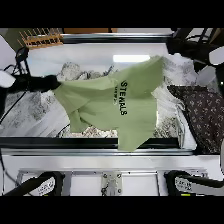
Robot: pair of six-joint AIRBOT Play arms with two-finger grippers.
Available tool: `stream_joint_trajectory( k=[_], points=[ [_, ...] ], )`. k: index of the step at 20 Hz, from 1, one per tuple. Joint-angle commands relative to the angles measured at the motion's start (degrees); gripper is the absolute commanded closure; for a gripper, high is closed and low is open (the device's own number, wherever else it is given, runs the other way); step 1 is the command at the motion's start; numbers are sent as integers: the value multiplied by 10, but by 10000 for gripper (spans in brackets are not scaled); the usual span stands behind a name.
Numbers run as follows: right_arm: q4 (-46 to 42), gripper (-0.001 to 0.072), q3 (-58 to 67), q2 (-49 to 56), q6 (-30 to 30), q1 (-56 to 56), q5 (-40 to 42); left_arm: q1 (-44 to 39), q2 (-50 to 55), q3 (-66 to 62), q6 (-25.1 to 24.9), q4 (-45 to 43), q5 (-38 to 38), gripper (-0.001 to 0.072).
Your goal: Fold the clothes and pants, and hang the long-sleeved shirts on hangers.
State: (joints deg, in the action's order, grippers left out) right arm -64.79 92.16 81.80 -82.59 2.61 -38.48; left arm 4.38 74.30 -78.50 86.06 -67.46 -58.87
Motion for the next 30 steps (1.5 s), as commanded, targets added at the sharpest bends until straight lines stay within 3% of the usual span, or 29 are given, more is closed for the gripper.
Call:
stream_joint_trajectory(
  k=[1, 3, 4, 5, 8, 12, 15, 18, 23, 29, 30],
  points=[
    [-6, 64, 0, 15, -15, 24, -5, 10, 140, -151, 19, 0, -13, 97],
    [-8, 82, -1, -11, 11, 52, -79, 42, 151, -166, 21, -1, -69, 97],
    [-10, 173, -9, -25, 26, 64, -120, 59, 146, -150, 20, -1, -94, 97],
    [-12, 202, -29, -45, 34, 74, -158, 76, 134, -115, 20, -1, -115, 97],
    [-10, 202, -147, -121, 33, 84, -209, 114, 77, 51, 20, 0, -140, 97],
    [33, 202, -312, -215, 33, 78, -203, 129, -1, 303, 20, 7, -81, 97],
    [57, 202, -371, -249, 33, 72, -203, 127, -28, 413, 15, 78, -14, 97],
    [62, 202, -377, -254, 33, 62, -202, 106, -29, 444, 3, 121, 35, 97],
    [72, 202, -377, -254, 33, 58, -199, 40, -27, 431, 8, 120, 83, 98],
    [72, 202, -377, -254, 33, 58, -199, -12, 32, 395, 9, 119, 45, 100],
    [71, 202, -377, -254, 33, 58, -199, -17, 36, 388, 9, 114, 44, 206]
  ],
)
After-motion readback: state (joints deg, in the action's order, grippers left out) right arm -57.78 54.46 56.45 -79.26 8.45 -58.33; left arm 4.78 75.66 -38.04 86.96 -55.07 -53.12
